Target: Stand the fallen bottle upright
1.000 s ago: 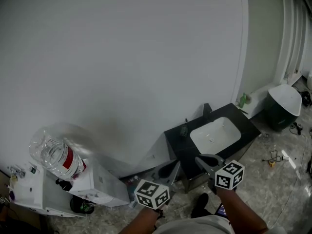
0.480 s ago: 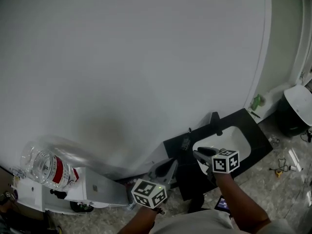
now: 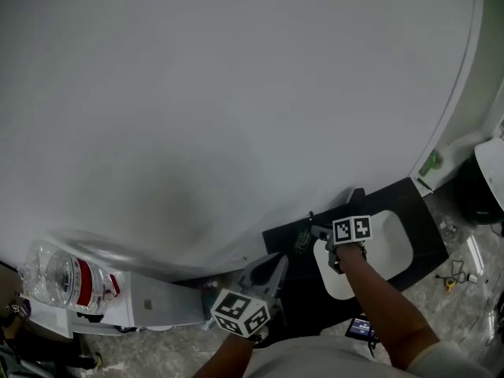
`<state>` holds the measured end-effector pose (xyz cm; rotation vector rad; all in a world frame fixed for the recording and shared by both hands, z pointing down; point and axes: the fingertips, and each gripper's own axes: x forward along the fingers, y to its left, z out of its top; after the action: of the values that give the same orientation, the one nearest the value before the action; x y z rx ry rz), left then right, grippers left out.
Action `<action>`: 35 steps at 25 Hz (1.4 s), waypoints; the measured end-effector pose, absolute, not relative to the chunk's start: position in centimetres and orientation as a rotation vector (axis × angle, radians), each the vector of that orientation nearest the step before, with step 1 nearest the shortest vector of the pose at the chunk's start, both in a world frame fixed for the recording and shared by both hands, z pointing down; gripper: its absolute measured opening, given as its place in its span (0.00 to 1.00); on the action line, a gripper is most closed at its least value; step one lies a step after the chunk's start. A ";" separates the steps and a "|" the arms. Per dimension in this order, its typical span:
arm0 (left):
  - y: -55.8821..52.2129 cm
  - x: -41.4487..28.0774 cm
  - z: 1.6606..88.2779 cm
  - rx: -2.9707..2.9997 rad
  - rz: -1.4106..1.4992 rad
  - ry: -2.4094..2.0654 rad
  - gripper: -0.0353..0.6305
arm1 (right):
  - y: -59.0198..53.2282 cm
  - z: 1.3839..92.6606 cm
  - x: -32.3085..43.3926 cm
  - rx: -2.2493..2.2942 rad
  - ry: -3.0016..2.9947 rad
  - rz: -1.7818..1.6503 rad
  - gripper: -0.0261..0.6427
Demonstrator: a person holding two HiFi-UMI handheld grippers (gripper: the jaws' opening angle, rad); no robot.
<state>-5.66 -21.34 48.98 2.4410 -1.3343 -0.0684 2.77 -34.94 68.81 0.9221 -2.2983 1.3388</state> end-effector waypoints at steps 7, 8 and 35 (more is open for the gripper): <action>-25.0 -7.9 51.1 2.415 -0.042 -1.291 0.06 | -40.6 78.1 2.1 1.030 -2.040 1.518 0.25; -25.3 -8.3 51.4 2.408 -0.042 -1.284 0.06 | -41.1 79.3 2.0 1.040 -2.004 1.542 0.25; -29.1 -11.8 55.5 2.320 -0.037 -1.247 0.06 | -43.5 85.8 -0.6 1.071 -1.946 1.446 0.22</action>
<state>-11.84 -29.05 55.54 2.3200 -1.2471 -0.0366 -0.57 -43.46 85.78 1.0712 -1.9462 1.4458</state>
